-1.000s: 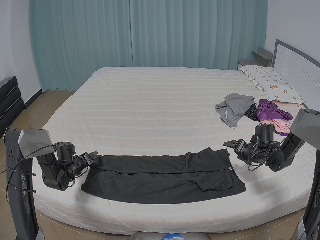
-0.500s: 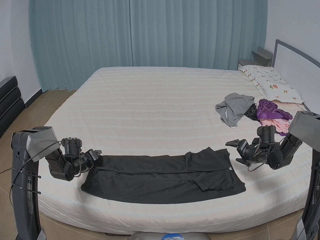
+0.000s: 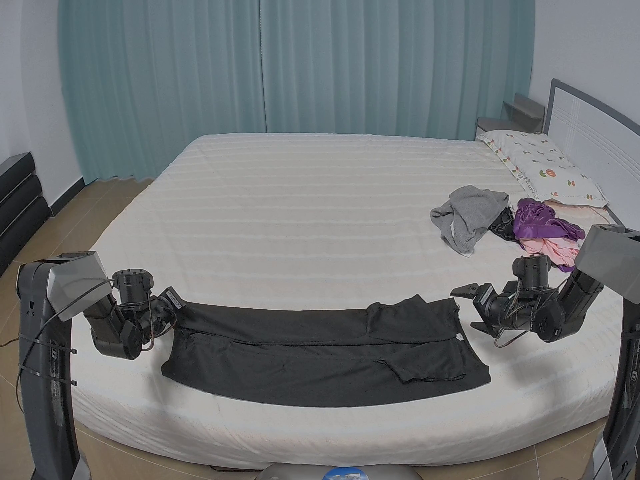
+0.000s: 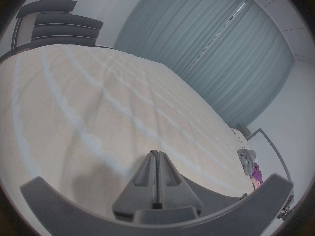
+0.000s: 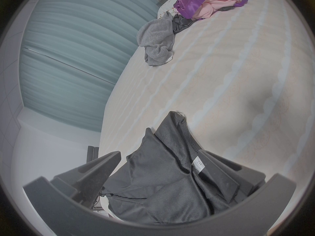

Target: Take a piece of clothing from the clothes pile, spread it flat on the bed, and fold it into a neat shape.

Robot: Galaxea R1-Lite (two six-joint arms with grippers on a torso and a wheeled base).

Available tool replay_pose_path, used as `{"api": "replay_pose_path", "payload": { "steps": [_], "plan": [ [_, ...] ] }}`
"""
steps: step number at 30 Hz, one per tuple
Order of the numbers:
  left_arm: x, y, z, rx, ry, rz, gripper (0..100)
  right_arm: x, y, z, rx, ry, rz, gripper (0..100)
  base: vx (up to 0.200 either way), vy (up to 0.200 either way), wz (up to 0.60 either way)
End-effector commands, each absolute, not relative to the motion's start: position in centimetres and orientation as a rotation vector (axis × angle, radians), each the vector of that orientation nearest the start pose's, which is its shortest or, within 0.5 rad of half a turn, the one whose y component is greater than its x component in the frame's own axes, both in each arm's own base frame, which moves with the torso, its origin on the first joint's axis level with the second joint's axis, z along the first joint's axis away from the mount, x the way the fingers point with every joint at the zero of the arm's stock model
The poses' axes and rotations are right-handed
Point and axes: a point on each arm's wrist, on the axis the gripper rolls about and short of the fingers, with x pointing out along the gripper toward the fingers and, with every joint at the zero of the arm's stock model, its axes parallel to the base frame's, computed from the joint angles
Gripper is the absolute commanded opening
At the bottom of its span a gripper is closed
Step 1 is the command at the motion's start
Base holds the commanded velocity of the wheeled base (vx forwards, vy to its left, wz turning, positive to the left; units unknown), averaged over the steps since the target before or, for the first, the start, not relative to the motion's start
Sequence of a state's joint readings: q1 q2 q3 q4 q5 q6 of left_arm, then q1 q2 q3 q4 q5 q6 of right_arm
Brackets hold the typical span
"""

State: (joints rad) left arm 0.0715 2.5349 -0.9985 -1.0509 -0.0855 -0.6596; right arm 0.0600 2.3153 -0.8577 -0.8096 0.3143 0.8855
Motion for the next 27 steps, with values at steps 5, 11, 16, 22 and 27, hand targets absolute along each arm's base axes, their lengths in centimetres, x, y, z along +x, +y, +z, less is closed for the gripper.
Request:
{"api": "replay_pose_path", "payload": {
  "steps": [5,11,16,22,27],
  "plan": [
    [41.4,2.7,-4.7,-0.689,0.471,0.148,0,37.9,3.0,-1.1,0.925,0.775,0.047,100,0.0,0.0,0.0],
    [41.3,2.8,-5.0,-0.69,0.484,0.158,100,38.0,3.0,-1.1,0.925,0.774,0.044,100,0.0,0.0,0.0],
    [41.0,3.0,-4.9,-0.699,0.488,0.166,100,37.7,3.2,-1.2,0.914,0.777,0.039,100,0.0,0.0,0.0],
    [38.1,3.1,-1.7,-0.705,0.459,0.144,100,36.5,3.3,-0.9,0.915,0.798,0.031,100,0.0,0.0,0.0],
    [34.9,2.5,-0.3,-0.731,0.48,0.133,100,33.3,3.1,1.1,0.925,0.811,0.016,100,0.0,0.0,0.0]
  ]
}}
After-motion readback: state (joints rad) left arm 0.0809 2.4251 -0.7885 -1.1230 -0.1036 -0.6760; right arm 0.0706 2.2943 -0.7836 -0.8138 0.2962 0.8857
